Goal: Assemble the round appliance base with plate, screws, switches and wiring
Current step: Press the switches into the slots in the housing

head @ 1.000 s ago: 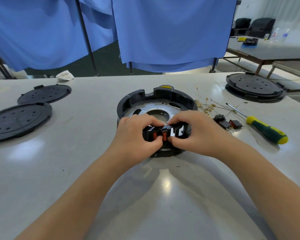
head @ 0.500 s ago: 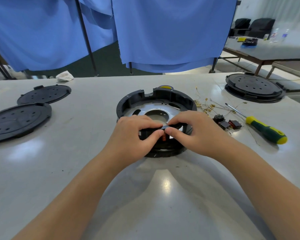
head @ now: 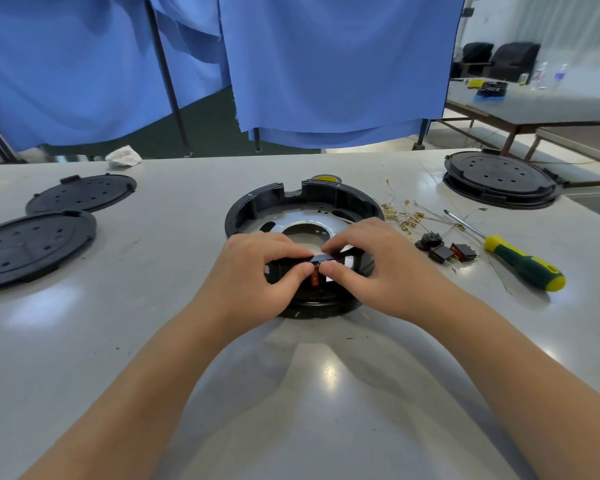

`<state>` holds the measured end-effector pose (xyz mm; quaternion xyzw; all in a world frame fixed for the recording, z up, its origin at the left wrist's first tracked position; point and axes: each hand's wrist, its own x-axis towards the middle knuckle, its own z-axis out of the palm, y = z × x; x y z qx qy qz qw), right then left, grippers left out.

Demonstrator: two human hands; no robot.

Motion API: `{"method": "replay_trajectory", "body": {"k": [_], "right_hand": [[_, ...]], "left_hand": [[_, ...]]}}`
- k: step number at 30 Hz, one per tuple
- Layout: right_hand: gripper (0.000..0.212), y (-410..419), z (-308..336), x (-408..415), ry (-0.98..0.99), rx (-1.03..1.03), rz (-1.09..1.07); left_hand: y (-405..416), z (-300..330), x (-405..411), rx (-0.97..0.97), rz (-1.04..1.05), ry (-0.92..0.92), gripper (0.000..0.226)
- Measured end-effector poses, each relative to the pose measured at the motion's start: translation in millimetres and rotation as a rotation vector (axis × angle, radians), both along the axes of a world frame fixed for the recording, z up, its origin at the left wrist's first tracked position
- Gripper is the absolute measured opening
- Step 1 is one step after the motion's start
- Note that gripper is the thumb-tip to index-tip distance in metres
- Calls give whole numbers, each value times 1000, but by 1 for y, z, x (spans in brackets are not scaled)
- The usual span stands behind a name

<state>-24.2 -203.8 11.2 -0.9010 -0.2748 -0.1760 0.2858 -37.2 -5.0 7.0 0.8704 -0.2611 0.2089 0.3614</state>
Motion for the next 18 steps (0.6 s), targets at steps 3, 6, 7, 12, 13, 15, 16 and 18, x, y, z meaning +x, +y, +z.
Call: {"method": "replay_trajectory", "body": {"k": [3, 6, 7, 12, 13, 15, 16, 18], "right_hand": [[24, -11, 3, 3, -4, -4, -23], [15, -16, 7, 5, 46, -13, -2], [11, -15, 7, 4, 58, -13, 10], [12, -8, 5, 2, 48, -6, 33], [13, -7, 5, 2, 46, -5, 36], [15, -6, 6, 1, 50, 6, 42], [16, -6, 6, 0, 52, 19, 45], [16, -6, 6, -1, 50, 46, 45]], "left_hand": [[6, 3, 1, 54, 22, -14, 19], [6, 3, 0, 46, 47, -4, 22], [5, 2, -1, 46, 60, -17, 22], [-5, -3, -3, 106, 44, -34, 22], [-6, -5, -2, 118, 40, -40, 19], [-5, -6, 1, 115, 36, -45, 16], [-4, -6, 2, 104, 27, -43, 16], [-3, -7, 3, 85, 16, -36, 16]]}}
